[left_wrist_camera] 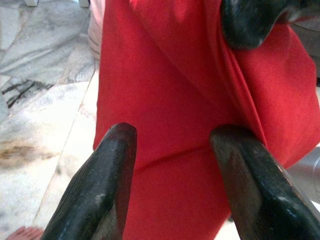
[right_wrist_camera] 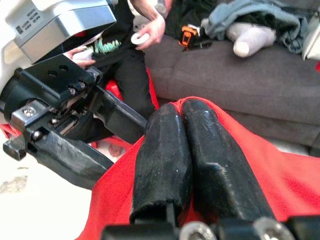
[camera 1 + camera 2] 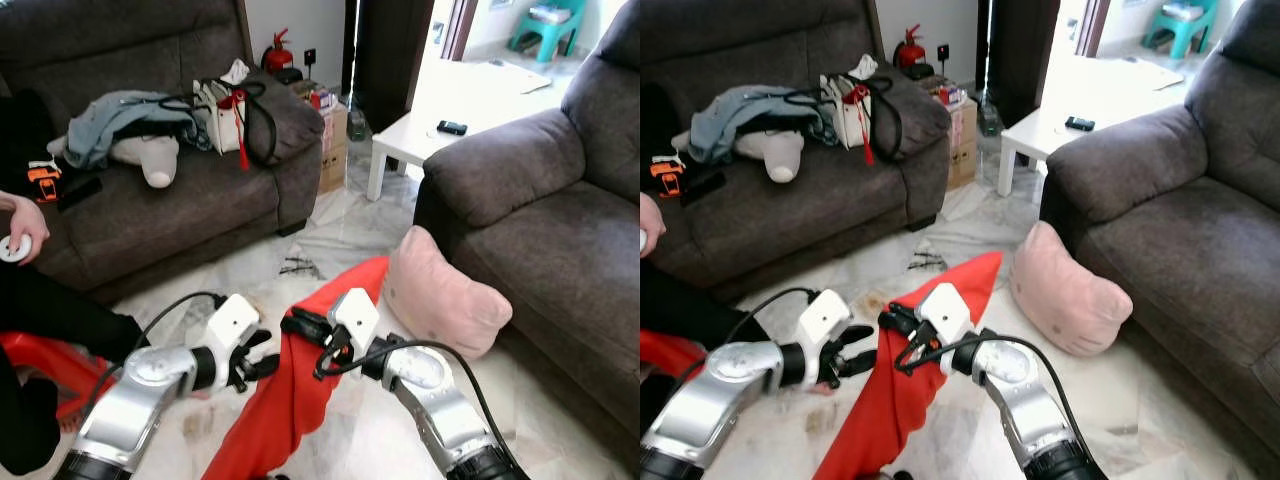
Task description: Move the pillow to the sofa from floor
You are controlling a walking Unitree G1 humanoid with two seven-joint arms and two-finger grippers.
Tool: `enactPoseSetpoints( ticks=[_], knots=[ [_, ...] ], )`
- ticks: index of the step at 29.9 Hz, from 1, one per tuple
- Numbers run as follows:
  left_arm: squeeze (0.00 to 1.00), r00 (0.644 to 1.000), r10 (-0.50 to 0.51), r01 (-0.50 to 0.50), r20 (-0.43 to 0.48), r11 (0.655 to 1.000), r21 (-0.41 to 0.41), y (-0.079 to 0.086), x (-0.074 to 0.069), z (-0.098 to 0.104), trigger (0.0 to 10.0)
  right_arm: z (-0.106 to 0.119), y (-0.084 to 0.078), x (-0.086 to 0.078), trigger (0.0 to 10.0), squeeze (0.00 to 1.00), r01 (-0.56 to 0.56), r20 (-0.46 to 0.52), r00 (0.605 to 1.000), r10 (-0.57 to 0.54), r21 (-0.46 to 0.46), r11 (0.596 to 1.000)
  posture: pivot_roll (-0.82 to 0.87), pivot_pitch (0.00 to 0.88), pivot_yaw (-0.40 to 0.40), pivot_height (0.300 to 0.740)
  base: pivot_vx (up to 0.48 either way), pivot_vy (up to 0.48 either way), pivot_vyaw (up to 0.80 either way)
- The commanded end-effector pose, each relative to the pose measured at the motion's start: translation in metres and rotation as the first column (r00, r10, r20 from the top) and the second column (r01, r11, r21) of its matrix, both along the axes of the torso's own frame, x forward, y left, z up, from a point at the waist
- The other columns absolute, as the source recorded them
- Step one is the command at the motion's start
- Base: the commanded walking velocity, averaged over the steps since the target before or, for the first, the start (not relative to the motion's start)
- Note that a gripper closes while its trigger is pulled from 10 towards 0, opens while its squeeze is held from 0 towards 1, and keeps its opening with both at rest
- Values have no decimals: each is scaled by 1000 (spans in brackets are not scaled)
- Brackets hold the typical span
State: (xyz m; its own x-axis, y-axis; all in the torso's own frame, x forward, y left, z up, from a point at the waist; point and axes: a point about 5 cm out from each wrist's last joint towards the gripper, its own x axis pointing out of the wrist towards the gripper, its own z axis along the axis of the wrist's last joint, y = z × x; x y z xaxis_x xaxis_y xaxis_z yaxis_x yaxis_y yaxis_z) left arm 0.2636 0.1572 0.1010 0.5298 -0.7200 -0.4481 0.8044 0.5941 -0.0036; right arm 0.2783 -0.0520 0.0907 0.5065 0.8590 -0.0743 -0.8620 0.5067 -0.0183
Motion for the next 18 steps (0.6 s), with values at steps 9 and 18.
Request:
enactPoseSetpoints(
  ticks=[9,18],
  knots=[
    [0,968,223,-233,117,969,80,31,-4,-5,10000,22,6,9,10000,0,12,102,995,-20,76,997,-12,49,29,739,0,0,0],
    [0,924,348,-364,160,927,89,50,-18,-8,10000,21,6,9,10000,0,1,100,995,-9,80,997,-1,59,23,739,0,0,0]
  ],
)
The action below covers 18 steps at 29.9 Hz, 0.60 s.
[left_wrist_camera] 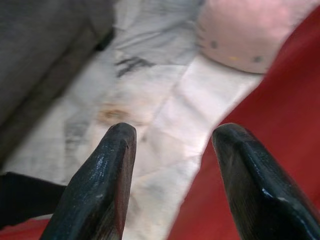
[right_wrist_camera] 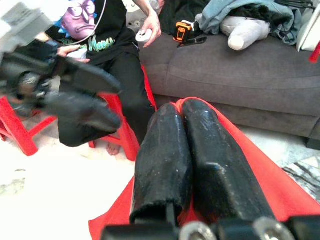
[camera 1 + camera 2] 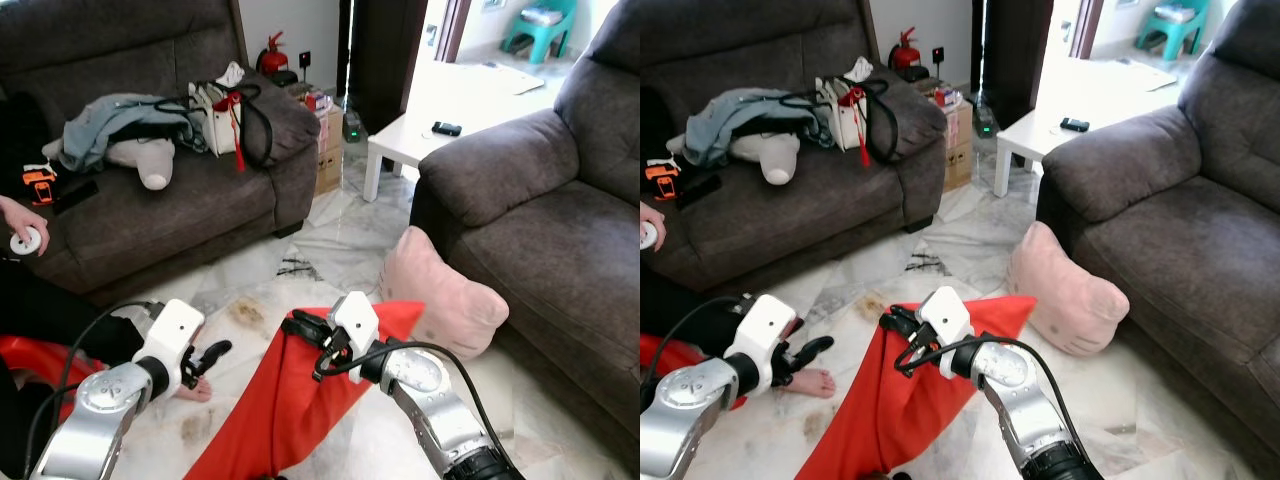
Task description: Move the pillow to the sofa from floor
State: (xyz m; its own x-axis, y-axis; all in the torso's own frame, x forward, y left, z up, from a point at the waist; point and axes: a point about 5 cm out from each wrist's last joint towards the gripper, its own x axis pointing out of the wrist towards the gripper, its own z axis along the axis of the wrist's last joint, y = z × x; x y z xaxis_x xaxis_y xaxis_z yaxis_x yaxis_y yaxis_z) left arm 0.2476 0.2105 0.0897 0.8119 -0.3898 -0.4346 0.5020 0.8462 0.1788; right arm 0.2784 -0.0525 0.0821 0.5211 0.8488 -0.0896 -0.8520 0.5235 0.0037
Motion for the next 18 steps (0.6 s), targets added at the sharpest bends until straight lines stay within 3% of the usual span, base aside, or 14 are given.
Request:
enactPoseSetpoints(
  ticks=[1,6,9,11,14,18],
  knots=[
    [0,992,-126,125,-9,992,-13,-8,-9,4,10000,29,6,8,10000,0,-21,128,992,11,73,997,2,57,19,739,0,0,0],
    [0,989,-148,148,-10,988,44,5,-12,-2,10000,27,-2,5,10000,0,-14,127,992,7,60,998,-3,60,15,739,0,0,0],
    [0,998,-63,61,28,995,85,18,-3,-4,10000,26,-9,0,10000,0,-17,130,991,11,43,999,-4,59,13,739,0,0,0],
    [0,999,-28,23,43,995,99,22,2,-4,10000,28,-20,-2,10000,0,11,132,991,-19,61,998,-7,58,10,739,0,0,0],
    [0,997,-65,62,46,996,58,12,2,-1,10000,17,-60,-3,10000,0,137,108,984,-139,22,990,-19,61,10,739,0,0,0],
    [0,994,-96,94,51,995,32,6,2,-1,10000,11,-83,-6,10000,0,183,81,980,-182,2,983,-27,62,10,739,0,0,0]
  ],
)
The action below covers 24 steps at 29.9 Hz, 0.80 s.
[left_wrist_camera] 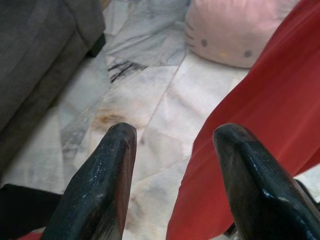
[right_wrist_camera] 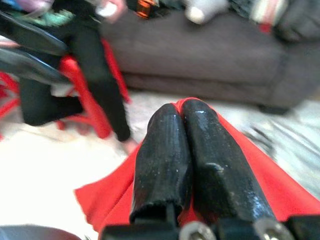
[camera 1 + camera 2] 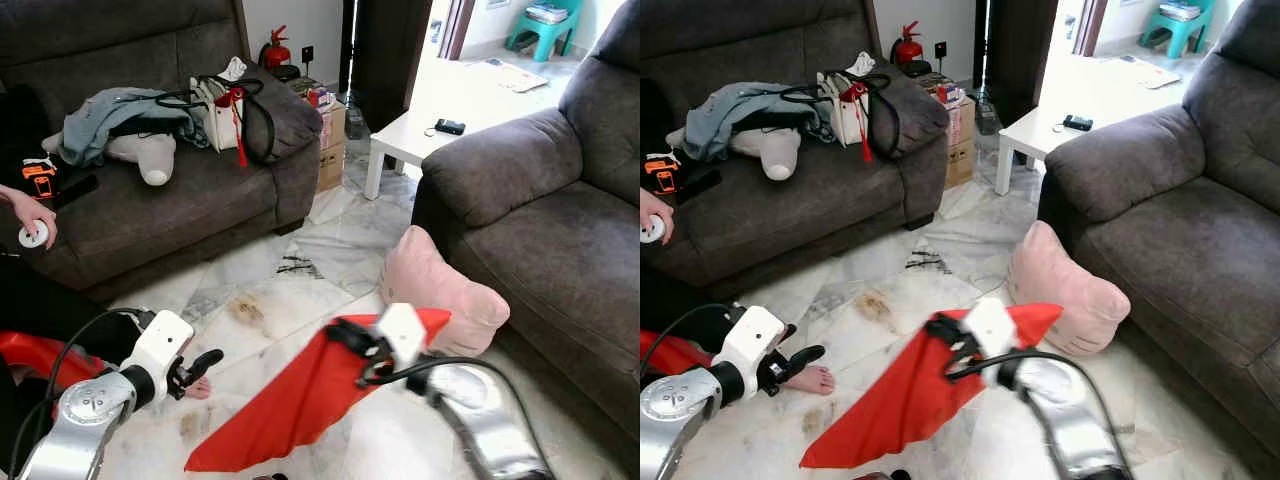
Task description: Move the pillow to the sofa from floor
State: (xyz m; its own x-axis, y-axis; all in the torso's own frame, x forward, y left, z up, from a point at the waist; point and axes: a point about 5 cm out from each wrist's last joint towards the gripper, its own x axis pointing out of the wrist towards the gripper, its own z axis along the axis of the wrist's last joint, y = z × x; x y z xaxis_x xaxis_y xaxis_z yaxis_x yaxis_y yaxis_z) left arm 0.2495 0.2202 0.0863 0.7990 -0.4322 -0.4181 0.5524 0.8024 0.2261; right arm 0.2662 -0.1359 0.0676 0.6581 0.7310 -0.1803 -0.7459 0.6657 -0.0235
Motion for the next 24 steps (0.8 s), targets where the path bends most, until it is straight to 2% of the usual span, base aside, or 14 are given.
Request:
enactPoseSetpoints(
  ticks=[1,5,7,8,9,13,17,19,22,23,24],
  knots=[
    [0,999,-36,36,13,999,-14,-6,-1,2,10000,24,-5,5,10000,0,8,113,994,-15,66,998,-27,62,10,739,0,0,0],
    [0,997,-77,77,10,997,-30,-13,-1,3,10000,21,-17,1,10000,0,22,100,995,-25,34,999,-29,62,9,739,0,0,0],
    [0,992,-126,125,-7,990,-67,-19,-4,6,10000,21,-18,-1,10000,0,24,97,995,-27,33,999,-28,62,9,739,0,0,0],
    [0,976,-213,205,-42,968,-142,-28,-10,12,10000,21,-17,-1,10000,0,24,94,995,-28,34,999,-29,63,11,739,0,0,0],
    [0,976,-213,205,-42,968,-142,-28,-10,12,10000,21,-17,-1,10000,0,24,94,995,-28,34,999,-29,63,11,739,0,0,0],
    [0,933,-347,318,-94,918,-236,-39,-20,23,10000,21,-14,-2,10000,0,13,93,995,-16,35,999,-23,62,10,739,0,0,0],
    [0,903,-415,382,-108,893,-236,-46,-23,26,10000,22,-10,-2,10000,0,-16,95,995,13,33,999,-24,61,8,739,0,0,0],
    [0,897,-427,397,-112,891,-219,-47,-22,25,10000,24,-8,-3,10000,0,-36,96,995,32,37,999,-25,62,8,739,0,0,0],
    [0,907,-408,383,-107,903,-196,-46,-18,25,10000,27,-6,-5,10000,0,-62,96,994,57,49,997,-27,60,8,739,0,0,0],
    [47,918,-388,373,-76,914,-160,-46,-13,26,10000,29,-4,-7,10000,0,-86,96,992,81,52,995,-29,61,9,739,0,0,0],
    [47,924,-377,364,-64,919,-150,-46,-10,27,10000,29,-4,-8,10000,0,-92,96,992,87,52,994,-29,61,9,739,0,0,0]
  ],
)
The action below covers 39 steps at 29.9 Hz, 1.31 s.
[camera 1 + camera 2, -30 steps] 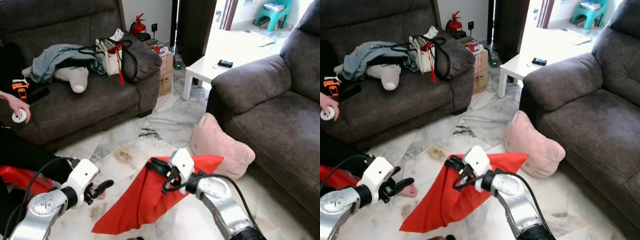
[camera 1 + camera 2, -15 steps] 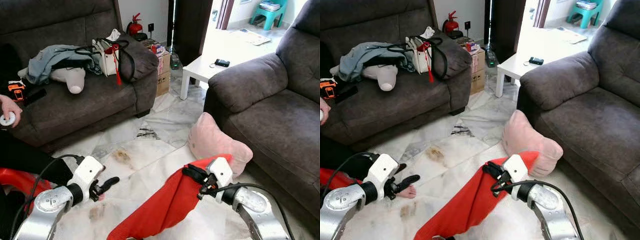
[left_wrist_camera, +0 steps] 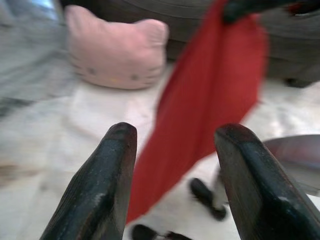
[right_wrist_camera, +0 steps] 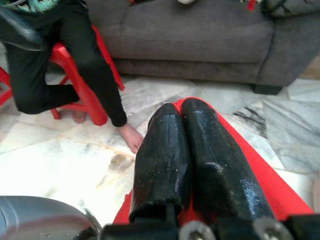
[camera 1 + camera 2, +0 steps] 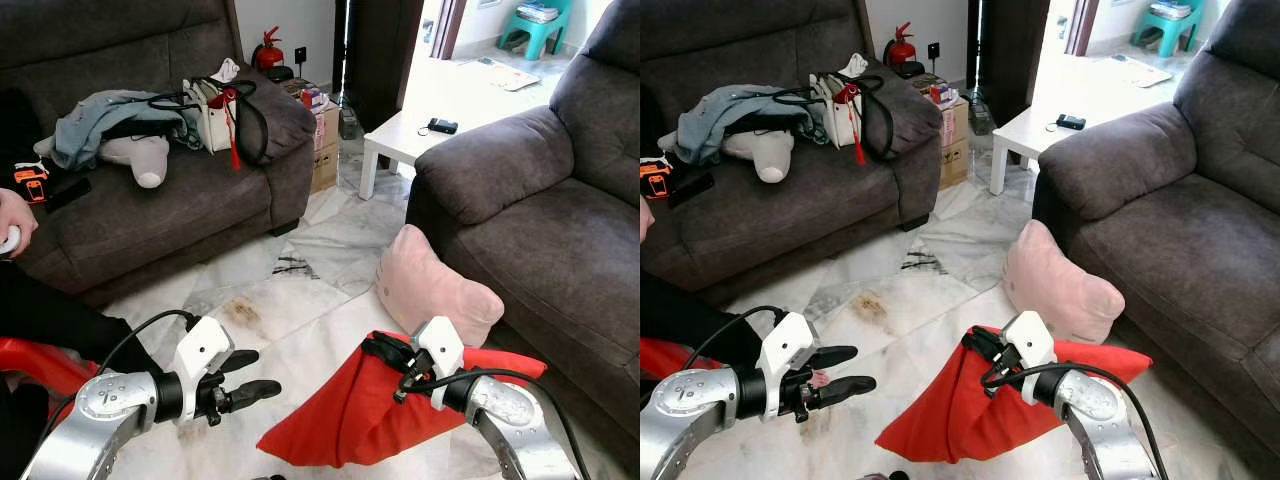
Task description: Move the pillow to the sofa from floor
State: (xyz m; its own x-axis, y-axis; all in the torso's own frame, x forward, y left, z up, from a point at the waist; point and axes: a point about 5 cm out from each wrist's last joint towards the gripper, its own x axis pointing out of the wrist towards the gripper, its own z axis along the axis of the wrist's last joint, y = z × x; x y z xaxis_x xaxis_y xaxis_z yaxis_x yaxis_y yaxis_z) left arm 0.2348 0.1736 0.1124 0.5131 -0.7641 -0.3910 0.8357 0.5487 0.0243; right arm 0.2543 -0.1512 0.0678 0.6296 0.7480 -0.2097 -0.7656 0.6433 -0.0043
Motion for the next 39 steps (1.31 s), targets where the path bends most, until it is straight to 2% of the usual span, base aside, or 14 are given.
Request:
enactPoseSetpoints(
  ticks=[1,12,16,23,24,31,39],
  knots=[
    [1000,999,24,-25,32,999,23,0,6,1,10000,29,11,4,10000,0,-67,129,990,58,65,996,-30,61,9,739,0,0,0],
    [1000,1000,-24,24,3,1000,10,-5,6,1,10000,32,17,-3,10000,0,-141,111,985,133,66,988,-30,63,7,739,0,0,0],
    [1000,995,-94,93,-27,995,-27,-14,2,2,10000,34,21,-8,10000,0,-192,98,978,185,62,979,-32,63,6,739,0,0,0],
    [1000,988,-147,146,-47,989,-23,-21,1,1,10000,40,26,-14,10000,0,-261,95,963,254,66,963,-37,62,7,739,0,0,0],
    [0,987,-150,149,-50,989,-24,-22,1,0,10000,40,26,-15,10000,0,-267,94,961,260,66,961,-36,62,5,739,0,0,0],
    [0,988,-149,148,-39,989,-25,-32,8,-3,10000,48,35,-25,10000,0,-356,78,933,350,81,931,-40,61,7,739,0,0,0],
    [0,976,-208,205,-58,977,-54,-44,8,-3,10000,50,37,-26,10000,0,-371,81,927,366,62,927,-44,58,8,739,0,0,0]
  ],
)
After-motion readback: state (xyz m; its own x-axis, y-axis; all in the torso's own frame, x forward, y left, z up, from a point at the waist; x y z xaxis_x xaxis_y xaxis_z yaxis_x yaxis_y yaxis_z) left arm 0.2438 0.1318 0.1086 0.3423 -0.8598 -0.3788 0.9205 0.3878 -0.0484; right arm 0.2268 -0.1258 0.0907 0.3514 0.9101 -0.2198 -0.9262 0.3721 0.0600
